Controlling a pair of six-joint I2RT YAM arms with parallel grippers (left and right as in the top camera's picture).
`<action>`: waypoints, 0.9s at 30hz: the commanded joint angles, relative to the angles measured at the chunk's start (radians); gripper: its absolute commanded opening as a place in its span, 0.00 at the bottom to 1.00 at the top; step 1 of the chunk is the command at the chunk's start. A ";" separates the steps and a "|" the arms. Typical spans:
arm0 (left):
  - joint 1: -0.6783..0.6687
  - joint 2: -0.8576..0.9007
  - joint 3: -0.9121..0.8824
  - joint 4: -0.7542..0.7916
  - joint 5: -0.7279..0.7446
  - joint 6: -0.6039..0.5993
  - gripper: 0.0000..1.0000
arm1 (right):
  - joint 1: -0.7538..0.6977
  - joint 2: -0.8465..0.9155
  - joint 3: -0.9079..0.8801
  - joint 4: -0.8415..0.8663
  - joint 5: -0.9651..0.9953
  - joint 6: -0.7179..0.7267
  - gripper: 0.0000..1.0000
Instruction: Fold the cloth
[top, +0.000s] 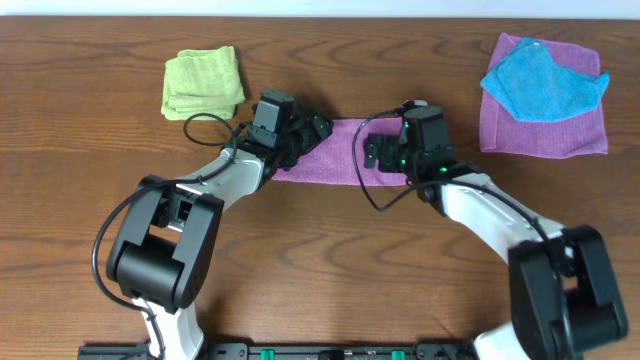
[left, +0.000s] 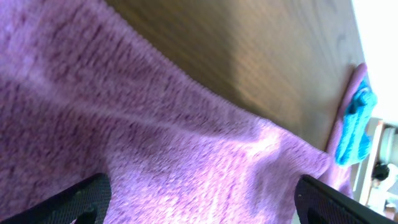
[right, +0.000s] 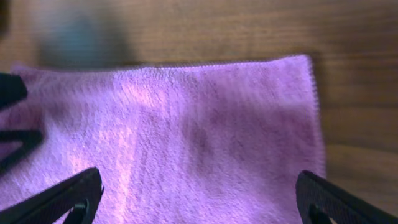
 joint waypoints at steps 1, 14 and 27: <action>0.006 0.014 0.020 -0.020 0.017 0.046 0.96 | -0.020 -0.012 0.008 -0.055 0.034 -0.136 0.99; 0.006 0.014 0.020 -0.105 0.021 0.083 0.95 | -0.092 0.104 0.008 -0.046 0.036 -0.198 0.99; 0.006 0.014 0.020 -0.104 0.021 0.083 0.95 | -0.111 0.169 0.008 0.032 -0.121 -0.103 0.82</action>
